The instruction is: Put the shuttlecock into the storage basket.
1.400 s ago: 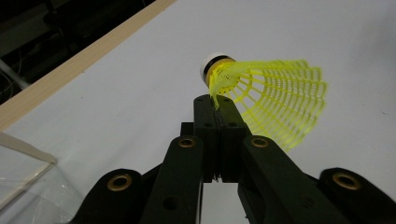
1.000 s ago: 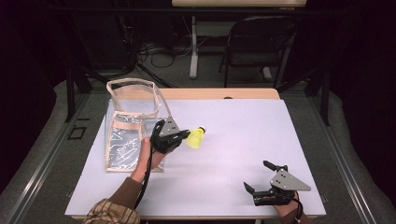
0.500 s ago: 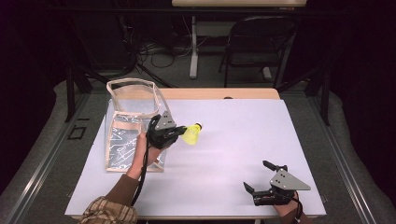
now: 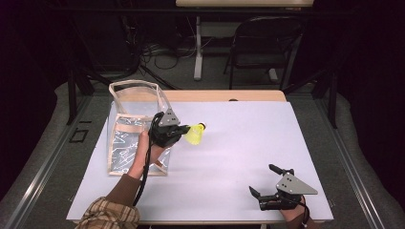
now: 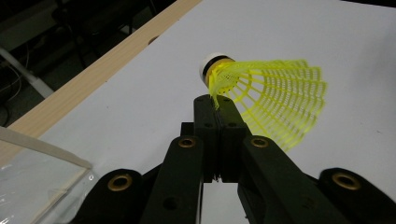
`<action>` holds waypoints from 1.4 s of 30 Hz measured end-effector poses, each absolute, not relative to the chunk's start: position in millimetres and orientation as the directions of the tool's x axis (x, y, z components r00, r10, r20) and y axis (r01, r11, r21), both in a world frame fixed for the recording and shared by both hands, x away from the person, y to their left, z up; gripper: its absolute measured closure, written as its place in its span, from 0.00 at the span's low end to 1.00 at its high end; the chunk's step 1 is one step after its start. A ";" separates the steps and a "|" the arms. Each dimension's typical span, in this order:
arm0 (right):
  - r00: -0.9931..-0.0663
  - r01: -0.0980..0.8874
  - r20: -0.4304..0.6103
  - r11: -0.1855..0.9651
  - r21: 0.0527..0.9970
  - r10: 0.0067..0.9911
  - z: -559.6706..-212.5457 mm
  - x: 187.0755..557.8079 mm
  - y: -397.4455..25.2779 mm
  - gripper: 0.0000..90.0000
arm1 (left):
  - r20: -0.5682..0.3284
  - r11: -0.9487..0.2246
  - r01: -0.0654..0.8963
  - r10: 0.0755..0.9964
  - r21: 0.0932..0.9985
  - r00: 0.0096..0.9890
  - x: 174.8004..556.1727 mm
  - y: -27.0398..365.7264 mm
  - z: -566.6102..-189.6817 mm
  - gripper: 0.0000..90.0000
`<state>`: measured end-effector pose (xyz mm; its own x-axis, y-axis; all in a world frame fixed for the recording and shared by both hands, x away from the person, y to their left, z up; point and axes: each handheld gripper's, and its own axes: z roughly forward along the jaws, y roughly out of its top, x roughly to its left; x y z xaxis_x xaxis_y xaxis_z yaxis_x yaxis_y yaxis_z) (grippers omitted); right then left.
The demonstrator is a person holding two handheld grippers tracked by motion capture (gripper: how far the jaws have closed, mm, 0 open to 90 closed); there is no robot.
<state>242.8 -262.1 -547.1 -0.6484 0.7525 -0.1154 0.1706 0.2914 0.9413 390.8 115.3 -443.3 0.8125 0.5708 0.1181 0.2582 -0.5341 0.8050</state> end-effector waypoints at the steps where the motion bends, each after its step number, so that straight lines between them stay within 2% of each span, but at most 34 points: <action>1: -0.648 0.171 -0.116 0.292 0.941 0.753 -547.1 242.8 -262.0 0.00 | 0.115 -0.536 0.262 0.570 0.802 0.814 391.3 115.2 -442.4 0.99; 42: -0.645 0.173 -0.116 0.292 0.941 0.756 -547.4 243.1 -262.3 0.00 | 0.162 -0.546 0.232 0.579 0.805 0.799 406.9 120.2 -392.3 0.99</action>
